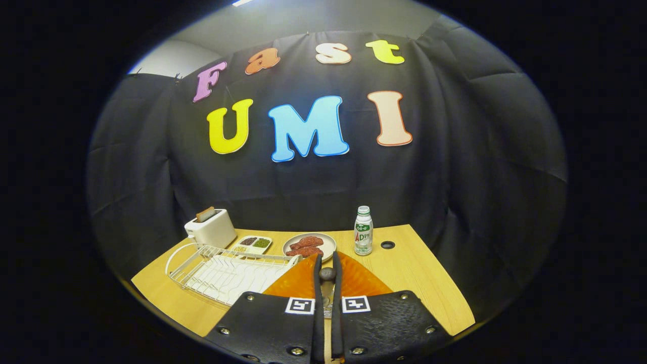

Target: Take the plate from the dish rack, then take the spoon from the basket and place it into the plate.

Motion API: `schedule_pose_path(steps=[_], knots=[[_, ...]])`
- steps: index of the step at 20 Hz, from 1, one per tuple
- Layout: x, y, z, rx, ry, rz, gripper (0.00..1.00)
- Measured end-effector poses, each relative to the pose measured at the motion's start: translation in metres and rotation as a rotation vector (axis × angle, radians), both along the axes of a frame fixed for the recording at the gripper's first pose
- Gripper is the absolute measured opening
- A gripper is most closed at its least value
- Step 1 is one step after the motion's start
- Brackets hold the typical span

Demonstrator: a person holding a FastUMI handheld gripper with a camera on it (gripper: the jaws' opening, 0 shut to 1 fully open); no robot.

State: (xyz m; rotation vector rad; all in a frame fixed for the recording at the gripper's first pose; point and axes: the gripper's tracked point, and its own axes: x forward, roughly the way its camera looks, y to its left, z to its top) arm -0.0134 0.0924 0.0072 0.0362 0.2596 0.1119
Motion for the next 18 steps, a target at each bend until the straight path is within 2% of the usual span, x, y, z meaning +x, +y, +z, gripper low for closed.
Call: schedule_pose_path(steps=[6, 13, 18], knots=[[-0.043, 0.033, -0.002, 0.0, 0.017, 0.027, 0.05], [-0.084, 0.074, -0.043, 0.039, 0.129, 0.067, 0.05], [-0.095, 0.107, -0.069, 0.028, 0.184, 0.117, 0.05]])
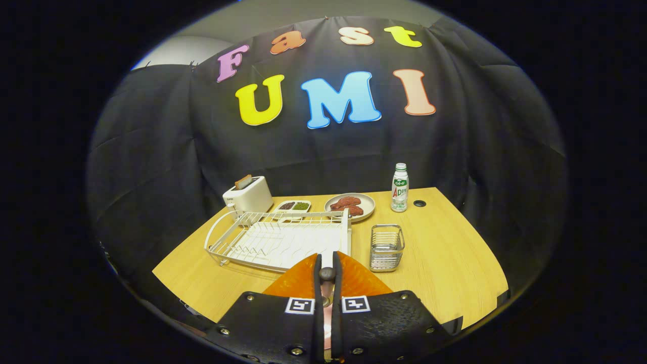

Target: Take the plate from the dish rack, then take the spoon from the basket and place it into the plate.

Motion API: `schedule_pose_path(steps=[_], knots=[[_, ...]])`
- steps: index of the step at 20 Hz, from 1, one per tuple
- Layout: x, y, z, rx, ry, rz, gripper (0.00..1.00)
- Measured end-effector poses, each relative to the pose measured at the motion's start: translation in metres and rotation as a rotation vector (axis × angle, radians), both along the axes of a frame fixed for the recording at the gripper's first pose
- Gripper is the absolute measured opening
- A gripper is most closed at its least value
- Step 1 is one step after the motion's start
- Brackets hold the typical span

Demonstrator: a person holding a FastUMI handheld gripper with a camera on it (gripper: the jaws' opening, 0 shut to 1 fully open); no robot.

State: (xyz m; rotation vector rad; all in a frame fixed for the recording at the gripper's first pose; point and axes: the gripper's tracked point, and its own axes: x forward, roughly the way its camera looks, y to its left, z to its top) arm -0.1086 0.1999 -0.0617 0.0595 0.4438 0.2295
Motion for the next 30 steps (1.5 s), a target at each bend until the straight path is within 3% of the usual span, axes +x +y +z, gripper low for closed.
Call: schedule_pose_path(steps=[15, 18, 21, 30], knots=[[-0.003, 0.071, -0.069, 0.039, 0.107, 0.104, 0.06], [-0.002, 0.066, -0.071, 0.032, 0.115, 0.115, 0.06], [-0.002, 0.057, -0.074, 0.01, 0.134, 0.103, 0.13], [0.005, 0.022, -0.071, -0.053, 0.124, 0.094, 0.23]])
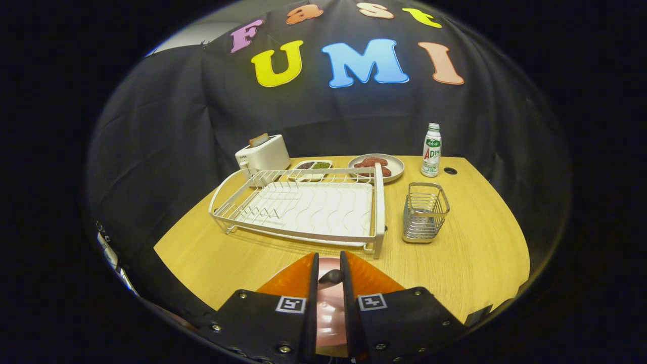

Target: Take the plate from the dish rack, then take the spoon from the basket and place it into the plate.

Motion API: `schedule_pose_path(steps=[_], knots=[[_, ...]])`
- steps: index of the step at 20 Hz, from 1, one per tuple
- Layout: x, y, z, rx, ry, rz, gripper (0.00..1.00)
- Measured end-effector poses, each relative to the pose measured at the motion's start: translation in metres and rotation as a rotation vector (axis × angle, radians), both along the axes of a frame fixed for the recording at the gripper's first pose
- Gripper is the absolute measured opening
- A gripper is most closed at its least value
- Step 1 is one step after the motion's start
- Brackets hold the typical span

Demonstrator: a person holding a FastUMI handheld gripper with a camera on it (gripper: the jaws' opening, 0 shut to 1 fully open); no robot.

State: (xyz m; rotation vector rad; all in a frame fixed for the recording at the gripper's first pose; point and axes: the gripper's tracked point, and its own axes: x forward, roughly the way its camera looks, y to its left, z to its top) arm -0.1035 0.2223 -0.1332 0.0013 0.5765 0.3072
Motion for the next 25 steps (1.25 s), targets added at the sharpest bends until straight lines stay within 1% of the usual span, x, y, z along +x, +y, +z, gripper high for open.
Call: schedule_pose_path(steps=[2, 3, 7, 11, 14, 20, 22, 23, 25], knots=[[0.003, -0.006, 0.007, 0.001, -0.015, -0.004, 0.28], [0.006, -0.012, 0.013, -0.002, -0.027, -0.011, 0.33], [0.024, -0.031, 0.044, -0.021, -0.111, -0.048, 0.33], [0.047, -0.056, 0.093, -0.055, -0.239, -0.112, 0.33], [0.061, -0.07, 0.128, -0.056, -0.323, -0.154, 0.33], [0.079, -0.094, 0.176, -0.061, -0.437, -0.224, 0.33], [0.081, -0.098, 0.185, -0.07, -0.459, -0.223, 0.33], [0.083, -0.098, 0.186, -0.074, -0.461, -0.22, 0.35], [0.082, -0.102, 0.187, -0.081, -0.464, -0.217, 0.36]])
